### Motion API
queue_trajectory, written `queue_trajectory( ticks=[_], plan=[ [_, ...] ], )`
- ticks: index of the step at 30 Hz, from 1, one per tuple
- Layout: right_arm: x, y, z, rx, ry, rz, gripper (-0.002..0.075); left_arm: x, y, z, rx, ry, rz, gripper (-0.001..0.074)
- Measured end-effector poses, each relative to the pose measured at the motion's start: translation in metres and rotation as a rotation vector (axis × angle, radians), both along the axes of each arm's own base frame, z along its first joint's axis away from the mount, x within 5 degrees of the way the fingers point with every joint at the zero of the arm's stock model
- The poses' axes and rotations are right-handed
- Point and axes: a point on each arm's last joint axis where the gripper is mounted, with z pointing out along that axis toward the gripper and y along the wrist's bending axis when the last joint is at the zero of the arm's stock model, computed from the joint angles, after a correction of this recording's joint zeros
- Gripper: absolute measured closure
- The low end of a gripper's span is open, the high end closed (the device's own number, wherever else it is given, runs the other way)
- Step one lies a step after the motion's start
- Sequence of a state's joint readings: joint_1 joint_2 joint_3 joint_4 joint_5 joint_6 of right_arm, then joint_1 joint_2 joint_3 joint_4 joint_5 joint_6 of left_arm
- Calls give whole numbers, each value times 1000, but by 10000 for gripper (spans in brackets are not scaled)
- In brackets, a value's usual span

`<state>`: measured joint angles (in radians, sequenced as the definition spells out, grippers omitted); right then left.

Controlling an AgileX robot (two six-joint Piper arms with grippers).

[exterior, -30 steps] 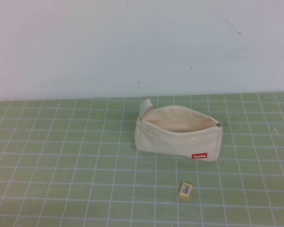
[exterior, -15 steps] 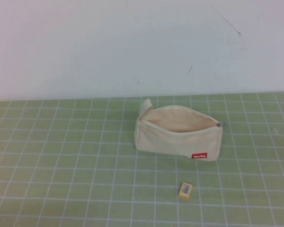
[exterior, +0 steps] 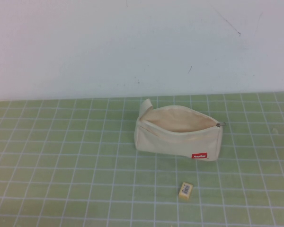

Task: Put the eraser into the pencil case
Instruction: Pick up the eraser from the table

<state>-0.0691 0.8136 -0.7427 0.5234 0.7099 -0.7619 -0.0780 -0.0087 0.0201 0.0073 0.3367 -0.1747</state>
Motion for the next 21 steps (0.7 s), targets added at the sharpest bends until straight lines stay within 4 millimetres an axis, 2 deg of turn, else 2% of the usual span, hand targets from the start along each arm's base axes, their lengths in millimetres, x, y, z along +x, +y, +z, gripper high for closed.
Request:
queue_trajectory(
  ticks=[3, 5, 12, 16, 18, 21],
  plan=[
    [17, 15, -16, 73, 50, 136, 726, 0, 0, 0, 0, 0, 0, 736],
    [28, 35, -33, 96, 107, 241, 725, 0, 0, 0, 0, 0, 0, 736],
    [35, 114, -75, 31, 214, 503, 725, 0, 0, 0, 0, 0, 0, 736],
    [33, 160, -108, -104, 310, 658, 725, 0, 0, 0, 0, 0, 0, 736],
    [38, 175, -123, -206, 360, 732, 725, 0, 0, 0, 0, 0, 0, 736],
    [55, 193, -135, -358, 415, 834, 725, 0, 0, 0, 0, 0, 0, 736]
  ],
)
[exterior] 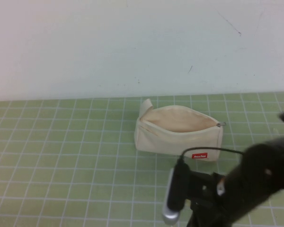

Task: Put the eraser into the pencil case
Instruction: Pick up the eraser from the table

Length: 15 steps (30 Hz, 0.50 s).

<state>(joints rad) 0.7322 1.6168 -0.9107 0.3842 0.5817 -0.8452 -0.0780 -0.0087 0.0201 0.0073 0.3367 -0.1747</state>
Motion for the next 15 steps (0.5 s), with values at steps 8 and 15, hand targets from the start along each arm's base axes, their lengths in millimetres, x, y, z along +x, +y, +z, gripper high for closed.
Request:
queue_trajectory(
  ticks=[8, 15],
  plan=[
    [40, 26, 3, -120, -47, 77, 533, 0, 0, 0, 0, 0, 0, 736],
    [72, 28, 5, -120, -69, -109, 218, 0, 0, 0, 0, 0, 0, 736]
  ],
)
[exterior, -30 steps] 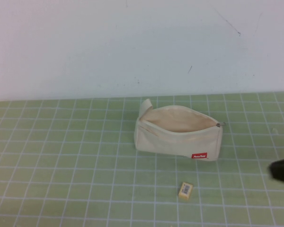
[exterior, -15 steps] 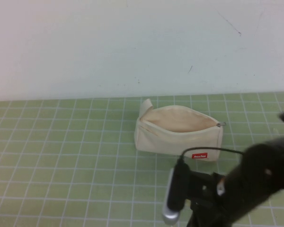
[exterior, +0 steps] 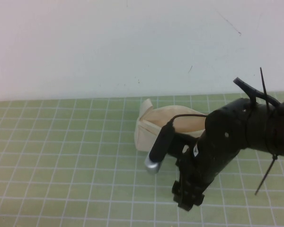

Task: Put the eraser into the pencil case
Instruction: Pick up the eraser from the table

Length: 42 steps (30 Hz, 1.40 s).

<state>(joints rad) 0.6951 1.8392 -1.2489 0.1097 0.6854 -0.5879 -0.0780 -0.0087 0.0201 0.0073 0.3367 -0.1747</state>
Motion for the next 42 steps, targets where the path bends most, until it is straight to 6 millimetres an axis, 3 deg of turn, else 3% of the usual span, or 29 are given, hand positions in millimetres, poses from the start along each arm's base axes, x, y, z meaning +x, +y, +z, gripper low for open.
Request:
queue_trajectory(
  ticks=[5, 21, 24, 29, 35, 42],
  plan=[
    [19, -11, -18, -18, 36, -119, 237, 0, 0, 0, 0, 0, 0, 736],
    [30, -4, -52, -36, 44, -112, 250, 0, 0, 0, 0, 0, 0, 736],
    [31, -3, -55, -38, 47, -112, 282, 0, 0, 0, 0, 0, 0, 736],
    [31, -3, -54, -37, 46, -112, 420, 0, 0, 0, 0, 0, 0, 736],
    [34, 0, -40, -58, 88, -116, 419, 0, 0, 0, 0, 0, 0, 736],
    [42, 13, 20, 23, 87, -110, 420, 0, 0, 0, 0, 0, 0, 736]
  ],
)
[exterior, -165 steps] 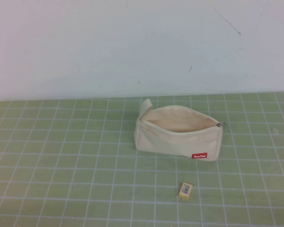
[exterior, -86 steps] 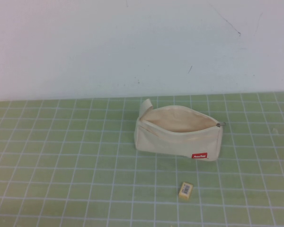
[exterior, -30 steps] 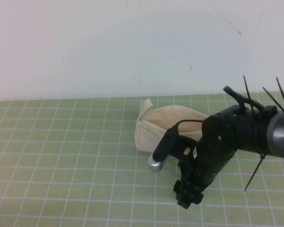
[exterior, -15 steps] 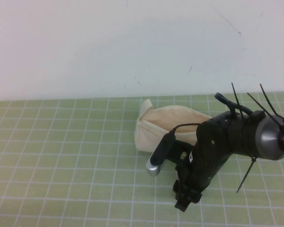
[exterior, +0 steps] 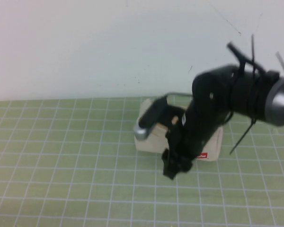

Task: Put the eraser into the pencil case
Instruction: Pick up the eraser from the table, then place the eraser on the pencil case

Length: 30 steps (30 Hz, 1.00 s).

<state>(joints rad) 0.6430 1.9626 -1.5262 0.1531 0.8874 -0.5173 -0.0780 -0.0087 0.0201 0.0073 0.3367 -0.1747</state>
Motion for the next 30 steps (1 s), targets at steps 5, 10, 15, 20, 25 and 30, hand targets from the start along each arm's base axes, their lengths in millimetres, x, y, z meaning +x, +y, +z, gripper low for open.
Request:
queue_trajectory(
  ticks=[5, 10, 15, 20, 25, 30],
  plan=[
    [11, 6, 60, 68, -144, 34, 420, 0, 0, 0, 0, 0, 0, 736],
    [29, 1, 84, 25, -354, -13, 420, 0, 0, 0, 0, 0, 0, 736],
    [44, -5, 72, -31, -395, -146, 420, 0, 0, 0, 0, 0, 0, 737],
    [51, -6, 62, 14, -359, -296, 277, 0, 0, 0, 0, 0, 0, 736],
    [55, -7, 74, 45, -368, -358, 242, 0, 0, 0, 0, 0, 0, 736],
    [52, -12, 117, 24, -363, -386, 417, 0, 0, 0, 0, 0, 0, 736]
  ],
)
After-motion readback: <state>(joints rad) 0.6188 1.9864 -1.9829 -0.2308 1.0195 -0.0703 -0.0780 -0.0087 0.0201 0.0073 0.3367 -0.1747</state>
